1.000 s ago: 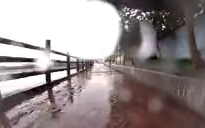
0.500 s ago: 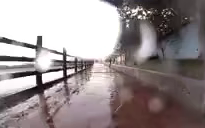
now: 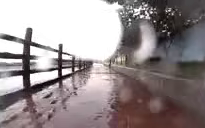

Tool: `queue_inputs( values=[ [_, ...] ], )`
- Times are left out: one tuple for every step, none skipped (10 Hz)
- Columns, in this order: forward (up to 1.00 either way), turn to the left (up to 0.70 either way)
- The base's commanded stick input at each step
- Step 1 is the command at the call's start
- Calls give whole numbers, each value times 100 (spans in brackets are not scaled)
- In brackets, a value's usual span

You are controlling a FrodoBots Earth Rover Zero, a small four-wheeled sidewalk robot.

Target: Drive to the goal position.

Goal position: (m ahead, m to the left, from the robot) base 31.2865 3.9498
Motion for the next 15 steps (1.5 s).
queue_inputs(
  values=[
    [100, 0],
    [100, 0],
    [100, 0],
    [100, 0],
    [100, 0],
    [100, 0],
    [100, 0],
    [100, 0],
    [100, 0],
    [100, 0],
    [100, 0],
    [100, 0],
    [100, 0],
    [100, 0],
    [100, 0]
  ],
)
